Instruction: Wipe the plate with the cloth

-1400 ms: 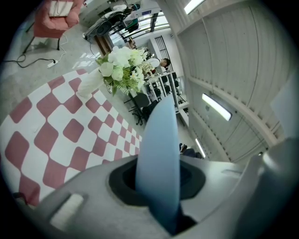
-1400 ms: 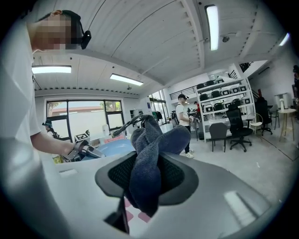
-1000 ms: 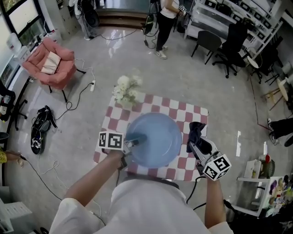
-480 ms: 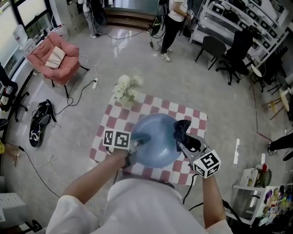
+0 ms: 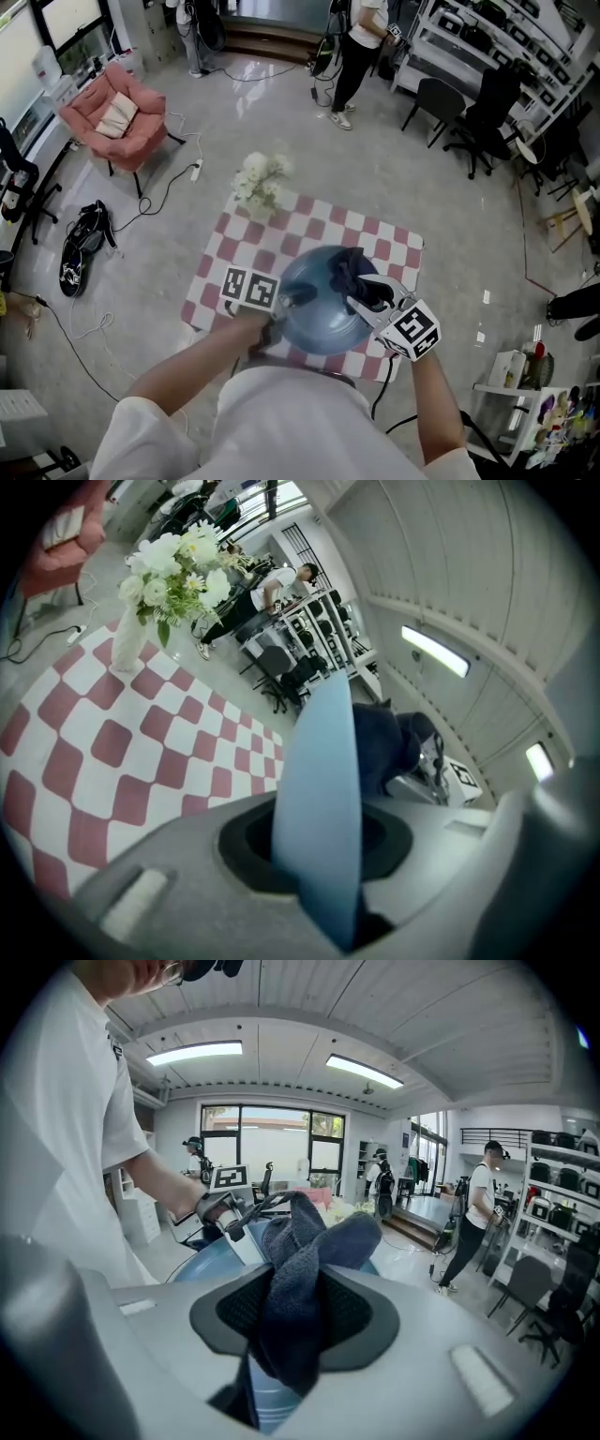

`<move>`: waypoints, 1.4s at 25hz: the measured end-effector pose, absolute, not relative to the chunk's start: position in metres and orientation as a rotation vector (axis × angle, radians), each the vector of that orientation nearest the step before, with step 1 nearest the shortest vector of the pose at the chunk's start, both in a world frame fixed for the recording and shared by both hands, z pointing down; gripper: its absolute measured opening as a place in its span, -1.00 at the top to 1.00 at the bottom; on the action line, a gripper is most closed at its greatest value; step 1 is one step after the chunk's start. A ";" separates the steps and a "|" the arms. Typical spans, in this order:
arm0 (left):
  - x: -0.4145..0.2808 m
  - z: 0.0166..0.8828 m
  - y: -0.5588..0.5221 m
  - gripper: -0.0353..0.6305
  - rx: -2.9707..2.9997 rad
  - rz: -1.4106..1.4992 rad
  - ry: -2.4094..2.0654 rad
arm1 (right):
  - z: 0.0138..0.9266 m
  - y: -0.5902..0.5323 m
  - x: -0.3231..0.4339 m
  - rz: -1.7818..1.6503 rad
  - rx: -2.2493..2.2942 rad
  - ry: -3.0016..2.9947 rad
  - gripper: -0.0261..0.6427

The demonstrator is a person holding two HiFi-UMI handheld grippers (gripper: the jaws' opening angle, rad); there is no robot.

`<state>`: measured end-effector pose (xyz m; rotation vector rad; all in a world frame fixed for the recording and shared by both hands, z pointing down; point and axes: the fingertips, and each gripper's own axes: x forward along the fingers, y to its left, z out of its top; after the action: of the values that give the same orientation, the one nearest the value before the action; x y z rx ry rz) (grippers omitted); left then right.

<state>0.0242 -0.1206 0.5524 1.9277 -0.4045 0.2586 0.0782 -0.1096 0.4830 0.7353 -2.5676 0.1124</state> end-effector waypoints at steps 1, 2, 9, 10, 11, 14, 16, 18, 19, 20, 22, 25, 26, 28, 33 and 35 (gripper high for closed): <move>0.026 0.551 -0.119 0.66 1.932 0.268 -0.395 | 0.481 -0.109 0.076 0.112 0.715 -2.574 0.50; 0.028 0.549 -0.116 0.66 1.938 0.278 -0.386 | 0.480 -0.108 0.073 0.113 0.696 -2.580 0.50; 0.039 0.542 -0.104 0.66 1.969 0.331 -0.338 | 0.472 -0.097 0.060 0.123 0.556 -2.630 0.50; 0.040 0.542 -0.102 0.66 1.972 0.335 -0.331 | 0.471 -0.095 0.056 0.123 0.531 -2.637 0.50; 0.041 0.542 -0.101 0.66 1.975 0.341 -0.323 | 0.471 -0.093 0.052 0.121 0.504 -2.643 0.50; 0.046 0.540 -0.096 0.66 1.988 0.363 -0.299 | 0.469 -0.087 0.041 0.112 0.421 -2.655 0.50; 0.050 0.540 -0.093 0.66 1.996 0.378 -0.284 | 0.469 -0.085 0.034 0.106 0.375 -2.662 0.50; 0.054 0.541 -0.090 0.66 1.999 0.389 -0.270 | 0.469 -0.084 0.027 0.102 0.340 -2.667 0.50; 0.055 0.541 -0.089 0.66 1.999 0.392 -0.264 | 0.469 -0.083 0.024 0.101 0.324 -2.669 0.50; 0.056 0.541 -0.088 0.66 1.998 0.395 -0.259 | 0.469 -0.083 0.022 0.104 0.310 -2.672 0.50; 0.057 0.542 -0.086 0.66 2.004 0.406 -0.248 | 0.469 -0.081 0.020 0.115 0.279 -2.677 0.51; 0.059 0.542 -0.081 0.66 2.028 0.445 -0.216 | 0.468 -0.077 0.019 0.132 0.221 -2.676 0.51; 0.060 0.542 -0.078 0.66 2.039 0.464 -0.204 | 0.468 -0.075 0.019 0.134 0.198 -2.673 0.51; 0.062 0.542 -0.075 0.66 2.057 0.497 -0.184 | 0.468 -0.071 0.018 0.136 0.158 -2.660 0.51; 0.066 0.542 -0.076 0.66 2.076 0.498 -0.181 | 0.476 -0.083 0.022 0.116 0.221 -2.616 0.52; 0.068 0.543 -0.079 0.66 2.076 0.487 -0.189 | 0.479 -0.090 0.025 0.111 0.273 -2.605 0.52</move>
<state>0.0678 -0.0785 0.5426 2.0760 -0.1892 0.4870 0.0253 -0.0904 0.4789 0.2729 -2.6048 0.1110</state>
